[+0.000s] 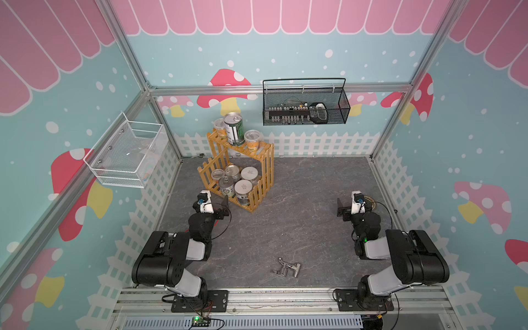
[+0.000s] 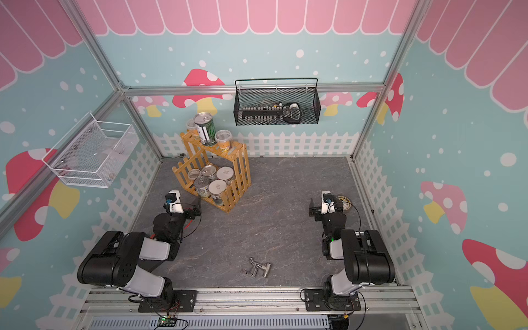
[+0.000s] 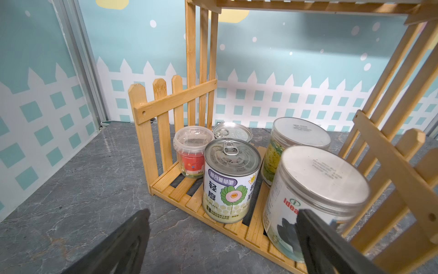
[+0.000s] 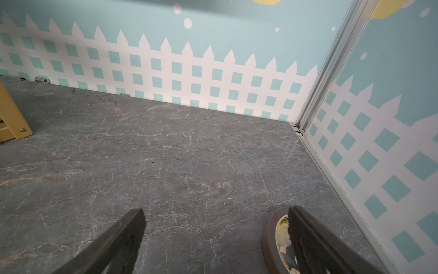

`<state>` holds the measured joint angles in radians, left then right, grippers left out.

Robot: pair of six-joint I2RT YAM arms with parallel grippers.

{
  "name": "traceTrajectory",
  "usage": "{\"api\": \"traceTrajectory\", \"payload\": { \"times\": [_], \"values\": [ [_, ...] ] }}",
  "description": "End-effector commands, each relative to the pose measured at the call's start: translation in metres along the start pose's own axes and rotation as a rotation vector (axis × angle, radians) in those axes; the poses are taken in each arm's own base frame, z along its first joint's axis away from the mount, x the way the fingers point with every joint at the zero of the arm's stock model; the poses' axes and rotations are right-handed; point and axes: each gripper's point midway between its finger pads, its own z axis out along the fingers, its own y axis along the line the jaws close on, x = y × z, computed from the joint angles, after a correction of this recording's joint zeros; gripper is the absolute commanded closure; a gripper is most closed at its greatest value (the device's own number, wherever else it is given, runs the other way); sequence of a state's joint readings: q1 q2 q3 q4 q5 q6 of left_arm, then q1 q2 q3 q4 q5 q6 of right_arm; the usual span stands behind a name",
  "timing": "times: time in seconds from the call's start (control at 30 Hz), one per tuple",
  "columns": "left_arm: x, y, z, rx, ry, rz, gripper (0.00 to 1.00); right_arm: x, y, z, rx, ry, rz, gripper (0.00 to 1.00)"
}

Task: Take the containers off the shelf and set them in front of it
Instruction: Move the shelf to the center of the board.

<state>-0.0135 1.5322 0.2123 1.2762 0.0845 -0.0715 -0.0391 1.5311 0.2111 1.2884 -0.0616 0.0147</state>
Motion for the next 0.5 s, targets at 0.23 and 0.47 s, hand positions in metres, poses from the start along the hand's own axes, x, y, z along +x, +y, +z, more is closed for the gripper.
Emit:
{"api": "traceTrajectory", "payload": {
  "times": [0.23, 0.47],
  "values": [
    [-0.0074, -0.0015, 0.0025, 0.011, -0.020, -0.003, 0.01, -0.0078, 0.0005, 0.0006, -0.003, -0.027, -0.005, 0.01],
    [-0.0116, -0.0064, -0.0020, 0.042, -0.040, 0.011, 0.01, -0.0154, -0.0007, -0.0059, 0.000, -0.061, -0.005, 0.01]
  ]
}}
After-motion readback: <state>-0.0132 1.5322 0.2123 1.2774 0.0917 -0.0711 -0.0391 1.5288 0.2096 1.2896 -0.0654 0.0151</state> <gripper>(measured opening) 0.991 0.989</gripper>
